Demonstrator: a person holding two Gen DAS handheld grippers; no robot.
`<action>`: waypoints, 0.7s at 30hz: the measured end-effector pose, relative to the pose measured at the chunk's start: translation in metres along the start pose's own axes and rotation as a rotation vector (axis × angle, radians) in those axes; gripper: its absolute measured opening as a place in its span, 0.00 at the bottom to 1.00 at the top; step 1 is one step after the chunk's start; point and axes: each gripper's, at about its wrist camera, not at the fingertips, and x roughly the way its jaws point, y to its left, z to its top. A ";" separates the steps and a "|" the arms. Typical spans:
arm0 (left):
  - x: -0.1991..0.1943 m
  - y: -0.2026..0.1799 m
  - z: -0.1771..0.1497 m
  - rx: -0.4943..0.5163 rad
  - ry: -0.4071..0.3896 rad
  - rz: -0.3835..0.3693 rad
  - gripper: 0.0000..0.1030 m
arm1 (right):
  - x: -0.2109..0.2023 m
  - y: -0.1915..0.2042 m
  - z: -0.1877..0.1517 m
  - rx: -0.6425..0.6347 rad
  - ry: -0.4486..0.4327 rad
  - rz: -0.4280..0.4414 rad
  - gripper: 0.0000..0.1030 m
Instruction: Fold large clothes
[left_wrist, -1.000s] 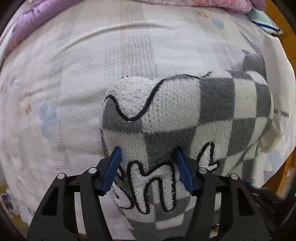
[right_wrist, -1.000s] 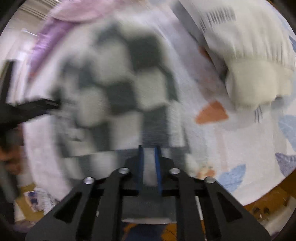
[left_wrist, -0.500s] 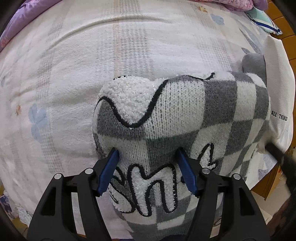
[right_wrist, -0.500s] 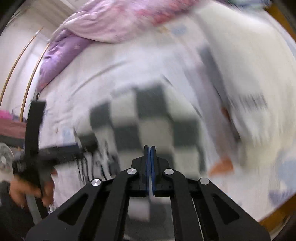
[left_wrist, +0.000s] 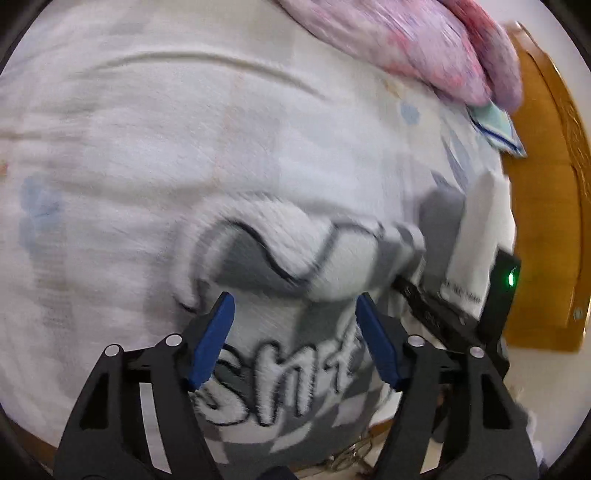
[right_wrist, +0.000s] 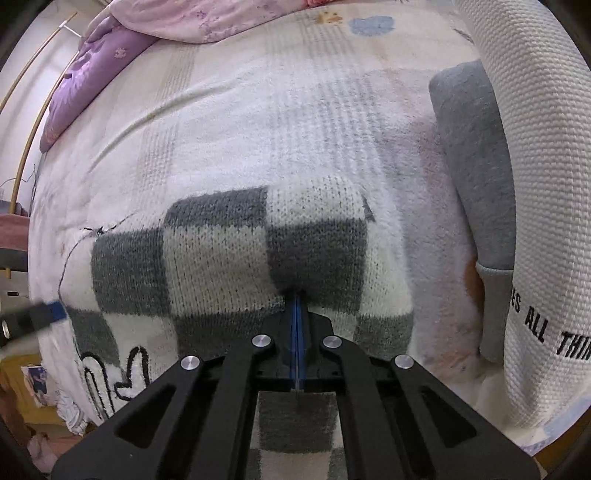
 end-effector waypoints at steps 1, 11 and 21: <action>0.002 0.003 0.005 -0.001 0.005 0.012 0.66 | -0.001 -0.001 -0.002 0.002 -0.006 -0.002 0.00; 0.068 0.007 0.037 0.051 0.109 0.194 0.87 | 0.010 -0.013 0.000 0.046 -0.004 0.018 0.00; 0.063 0.014 0.029 0.058 0.080 0.096 0.91 | 0.004 -0.017 -0.001 0.091 0.002 0.032 0.00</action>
